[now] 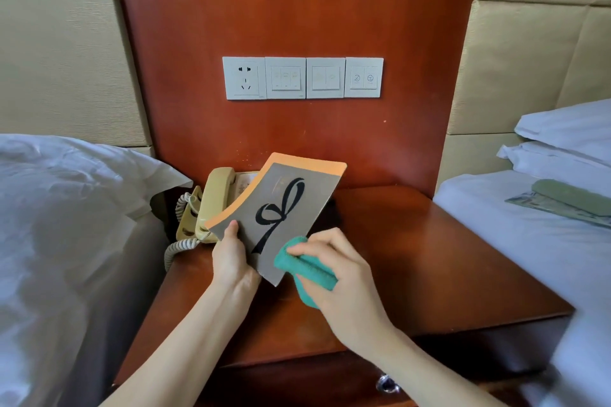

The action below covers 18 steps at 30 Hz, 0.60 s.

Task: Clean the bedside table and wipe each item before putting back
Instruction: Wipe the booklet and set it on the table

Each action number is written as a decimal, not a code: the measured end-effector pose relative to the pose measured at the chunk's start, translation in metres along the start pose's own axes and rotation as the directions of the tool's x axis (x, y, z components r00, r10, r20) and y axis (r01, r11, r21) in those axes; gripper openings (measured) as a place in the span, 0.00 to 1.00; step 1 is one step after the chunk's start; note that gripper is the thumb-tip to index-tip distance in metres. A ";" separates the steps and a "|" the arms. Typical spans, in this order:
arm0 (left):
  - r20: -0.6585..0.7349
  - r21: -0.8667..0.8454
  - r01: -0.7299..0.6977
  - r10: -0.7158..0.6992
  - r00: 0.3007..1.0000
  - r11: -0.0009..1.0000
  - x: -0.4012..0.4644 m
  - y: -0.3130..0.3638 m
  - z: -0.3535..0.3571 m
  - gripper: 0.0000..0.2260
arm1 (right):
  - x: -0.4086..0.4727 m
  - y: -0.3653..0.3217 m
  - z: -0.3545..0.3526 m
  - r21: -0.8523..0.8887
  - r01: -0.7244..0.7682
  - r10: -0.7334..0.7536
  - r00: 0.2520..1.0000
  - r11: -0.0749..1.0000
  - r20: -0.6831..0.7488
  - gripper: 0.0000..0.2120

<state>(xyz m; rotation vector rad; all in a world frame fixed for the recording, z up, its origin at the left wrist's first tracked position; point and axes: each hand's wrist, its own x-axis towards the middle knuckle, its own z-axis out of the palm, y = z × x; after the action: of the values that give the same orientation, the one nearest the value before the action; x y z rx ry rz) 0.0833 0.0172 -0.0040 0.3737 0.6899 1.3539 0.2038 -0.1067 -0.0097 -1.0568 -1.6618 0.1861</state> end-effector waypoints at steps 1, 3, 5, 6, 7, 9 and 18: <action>-0.001 -0.013 0.012 -0.012 1.000 1.000 0.000 0.000 0.000 0.15 | 0.003 -0.001 -0.002 -0.003 0.014 -0.014 1.000 1.000 0.011 0.15; 0.013 -0.035 0.027 -0.027 1.000 0.999 0.000 -0.001 0.001 0.14 | 0.013 0.000 -0.011 -0.017 0.009 -0.010 0.999 1.000 -0.053 0.16; 0.038 -0.021 0.014 -0.013 0.999 1.000 0.001 -0.001 0.002 0.13 | 0.031 0.003 -0.027 -0.032 -0.041 0.034 0.982 0.999 -0.188 0.18; 0.047 -0.011 0.007 -0.006 0.999 1.000 0.000 -0.002 0.002 0.12 | 0.041 0.005 -0.037 -0.044 -0.073 0.059 0.965 0.996 -0.255 0.18; 0.053 -0.005 0.002 -0.002 0.999 1.000 0.000 -0.002 0.002 0.12 | 0.049 0.006 -0.045 -0.057 -0.103 0.080 0.947 0.993 -0.312 0.17; 0.058 -0.008 0.006 -0.006 0.998 1.000 -0.001 -0.003 0.003 0.12 | 0.056 0.007 -0.051 -0.079 -0.140 0.100 0.921 0.987 -0.376 0.15; 0.037 -0.075 -0.030 0.033 0.999 0.997 -0.003 0.006 0.005 0.15 | -0.001 0.000 -0.002 -0.006 0.032 -0.030 0.977 0.999 0.211 0.18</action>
<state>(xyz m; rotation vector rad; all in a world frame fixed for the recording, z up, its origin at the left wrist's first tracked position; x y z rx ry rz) 0.0817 0.0157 0.0039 0.3518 0.6021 1.3950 0.2052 -0.1082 -0.0101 -1.0461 -1.8700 0.2785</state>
